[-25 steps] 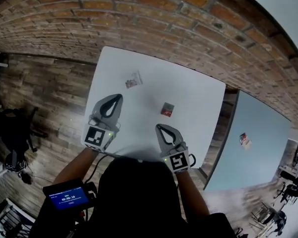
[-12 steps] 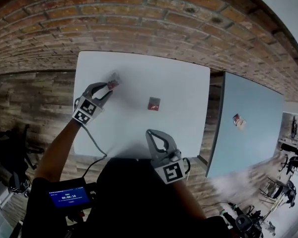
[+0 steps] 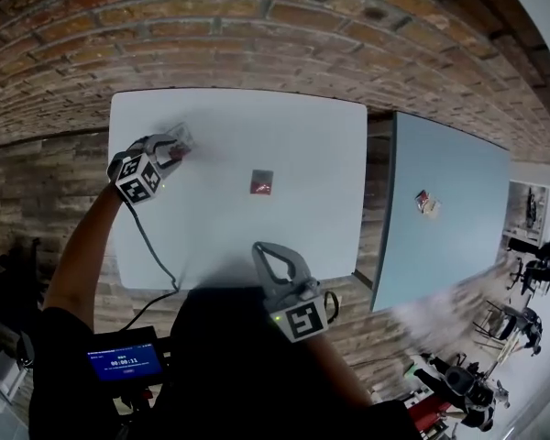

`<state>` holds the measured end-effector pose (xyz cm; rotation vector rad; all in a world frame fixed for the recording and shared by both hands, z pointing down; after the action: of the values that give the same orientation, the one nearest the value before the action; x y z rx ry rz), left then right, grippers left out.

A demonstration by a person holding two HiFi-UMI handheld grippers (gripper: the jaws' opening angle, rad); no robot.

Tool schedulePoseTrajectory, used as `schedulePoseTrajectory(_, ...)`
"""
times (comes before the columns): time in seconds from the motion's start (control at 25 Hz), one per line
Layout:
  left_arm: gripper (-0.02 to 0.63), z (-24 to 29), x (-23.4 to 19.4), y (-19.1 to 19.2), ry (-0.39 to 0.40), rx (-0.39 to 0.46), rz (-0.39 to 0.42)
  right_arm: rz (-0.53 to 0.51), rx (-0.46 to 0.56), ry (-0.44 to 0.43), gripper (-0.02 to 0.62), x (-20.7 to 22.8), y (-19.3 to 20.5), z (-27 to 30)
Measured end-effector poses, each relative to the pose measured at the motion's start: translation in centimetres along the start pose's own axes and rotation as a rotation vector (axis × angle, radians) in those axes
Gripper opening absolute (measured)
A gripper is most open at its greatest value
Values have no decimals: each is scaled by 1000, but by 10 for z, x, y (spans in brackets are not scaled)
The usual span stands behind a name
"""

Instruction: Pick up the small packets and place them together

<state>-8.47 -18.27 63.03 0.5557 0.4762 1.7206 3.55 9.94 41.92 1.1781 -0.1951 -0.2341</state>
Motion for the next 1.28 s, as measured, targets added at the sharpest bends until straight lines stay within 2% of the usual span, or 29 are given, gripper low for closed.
schedulePoseTrajectory(0.08,196,5,2,-3,40,-27,122,-28,-56,-18,3,2,4,-1)
schedulePoseTrajectory(0.16,196,10,4,-6,75,-40,191,-46,-81,-26,3,5,6,-2)
schedulePoseTrajectory(0.44,196,22,-16,8,56,-149,202,-14,-59,-13,3,16,5,-5)
schedulePoseTrajectory(0.6,193,28,-19,10,83,-202,274,17,-25,7,3,20,5,-6)
schedulePoseTrajectory(0.68,171,30,-16,10,114,-226,306,-2,-62,-7,3,21,9,-6)
schedulePoseTrajectory(0.76,118,33,-13,10,144,-251,310,19,-35,8,3,23,8,-4)
schedulePoseTrajectory(0.84,115,35,-14,11,164,-265,248,33,-22,16,3,23,8,-2)
schedulePoseTrajectory(0.88,115,35,-16,12,172,-265,184,33,-24,14,3,23,8,-2)
schedulePoseTrajectory(1.04,117,36,-24,13,154,-216,-191,36,-5,13,3,22,6,-1)
schedulePoseTrajectory(1.12,120,33,-23,12,120,-174,-341,32,-11,12,3,21,7,-2)
schedulePoseTrajectory(1.2,149,31,-17,13,91,-138,-409,28,-12,10,3,19,7,-2)
schedulePoseTrajectory(1.28,181,27,-11,9,63,-95,-406,33,6,15,3,19,5,-1)
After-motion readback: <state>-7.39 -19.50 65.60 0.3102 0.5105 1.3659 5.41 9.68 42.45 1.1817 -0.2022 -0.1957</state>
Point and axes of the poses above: the fingertips, and each gripper's own axes: z forward along the fingers, x to its right, y out of its underside, the point moved 7 cm from there along -z, backward along the fingers, and after that the axes turned 3 degrees about -z, right-handed, at the moved point
